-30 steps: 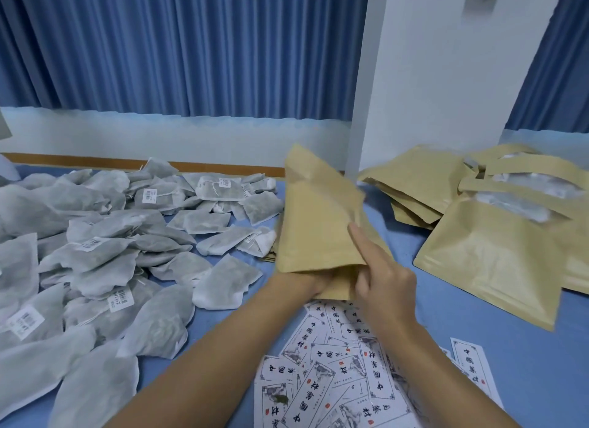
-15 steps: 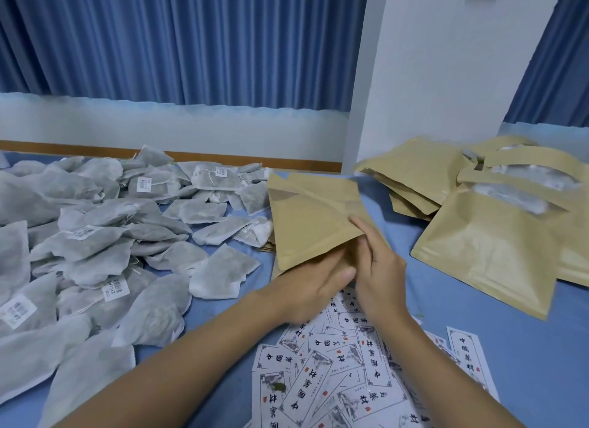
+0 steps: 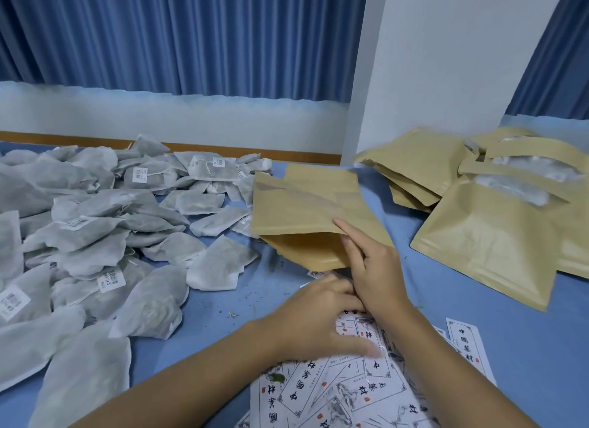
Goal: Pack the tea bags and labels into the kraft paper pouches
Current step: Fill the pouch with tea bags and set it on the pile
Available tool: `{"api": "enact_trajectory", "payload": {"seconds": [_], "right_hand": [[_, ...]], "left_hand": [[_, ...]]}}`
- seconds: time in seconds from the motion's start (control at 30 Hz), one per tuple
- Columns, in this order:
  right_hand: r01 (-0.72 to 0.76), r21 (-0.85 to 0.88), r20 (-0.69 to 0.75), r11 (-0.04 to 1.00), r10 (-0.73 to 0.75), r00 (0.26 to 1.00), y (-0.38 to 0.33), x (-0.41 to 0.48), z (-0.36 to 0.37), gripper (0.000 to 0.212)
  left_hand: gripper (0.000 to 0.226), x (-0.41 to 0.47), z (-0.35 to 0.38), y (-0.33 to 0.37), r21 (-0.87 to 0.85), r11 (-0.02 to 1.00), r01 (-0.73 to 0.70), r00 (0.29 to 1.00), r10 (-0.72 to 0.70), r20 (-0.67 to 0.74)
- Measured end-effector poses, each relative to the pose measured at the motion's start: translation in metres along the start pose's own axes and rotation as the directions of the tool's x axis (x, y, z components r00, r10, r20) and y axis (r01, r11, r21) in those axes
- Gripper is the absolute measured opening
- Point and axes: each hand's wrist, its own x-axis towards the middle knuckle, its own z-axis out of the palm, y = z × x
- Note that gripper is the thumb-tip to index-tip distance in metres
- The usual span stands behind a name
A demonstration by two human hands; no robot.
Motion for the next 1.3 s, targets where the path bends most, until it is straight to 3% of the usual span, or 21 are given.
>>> {"api": "enact_trajectory", "payload": {"seconds": [0.1, 0.37, 0.47, 0.57, 0.67, 0.77, 0.83, 0.9, 0.97, 1.1, 1.2, 1.3], "right_hand": [[0.027, -0.033, 0.011, 0.999, -0.027, 1.000, -0.001, 0.000, -0.001, 0.035], [0.023, -0.087, 0.012, 0.996, -0.022, 1.000, -0.001, -0.001, -0.003, 0.033], [0.013, -0.106, 0.022, 0.994, -0.011, 1.000, 0.000, 0.000, -0.003, 0.034], [-0.004, -0.090, 0.043, 0.996, 0.008, 0.999, 0.001, 0.000, -0.002, 0.035], [-0.006, -0.069, 0.033, 0.998, 0.008, 0.999, 0.000, -0.002, -0.001, 0.035], [-0.009, -0.038, 0.035, 0.999, 0.010, 0.999, -0.002, -0.002, 0.001, 0.034], [-0.002, -0.034, 0.024, 0.999, 0.003, 1.000, -0.004, -0.002, 0.002, 0.034], [0.025, -0.053, 0.023, 0.998, -0.024, 0.999, -0.006, -0.003, 0.004, 0.036], [0.053, -0.088, 0.054, 0.995, -0.048, 0.997, -0.009, -0.004, 0.005, 0.038], [0.078, -0.101, 0.107, 0.992, -0.067, 0.992, -0.011, -0.007, 0.007, 0.040], [0.078, -0.100, 0.086, 0.992, -0.070, 0.994, -0.012, -0.007, 0.005, 0.040], [0.085, -0.090, 0.068, 0.992, -0.079, 0.995, -0.013, -0.006, 0.003, 0.040]], "left_hand": [[0.066, 0.002, 0.006, 0.002, 0.094, 0.993, 0.065, 0.995, -0.071, 0.065], [0.036, 0.004, 0.003, 0.007, -0.152, 0.959, 0.241, 0.970, -0.241, 0.019], [0.022, 0.003, -0.001, 0.009, -0.315, 0.902, 0.296, 0.928, -0.350, -0.131], [0.017, 0.006, -0.014, 0.007, -0.413, 0.876, 0.248, 0.826, -0.414, -0.383], [0.005, 0.009, -0.032, 0.001, -0.245, 0.938, 0.247, 0.772, -0.343, -0.535], [0.017, 0.010, -0.037, -0.007, 0.167, 0.941, 0.295, 0.822, -0.161, -0.546], [0.021, 0.011, -0.037, -0.009, 0.481, 0.794, 0.373, 0.856, -0.094, -0.509], [0.020, 0.014, -0.038, -0.005, 0.664, 0.589, 0.461, 0.877, -0.186, -0.444], [0.004, 0.018, -0.037, -0.007, 0.715, 0.512, 0.475, 0.875, -0.357, -0.326], [0.024, 0.029, -0.034, -0.017, 0.747, 0.457, 0.483, 0.823, -0.528, -0.209], [0.013, 0.040, -0.029, -0.021, 0.687, 0.525, 0.503, 0.821, -0.540, -0.188], [0.029, 0.051, -0.023, -0.029, 0.612, 0.592, 0.525, 0.818, -0.548, -0.172]]}}
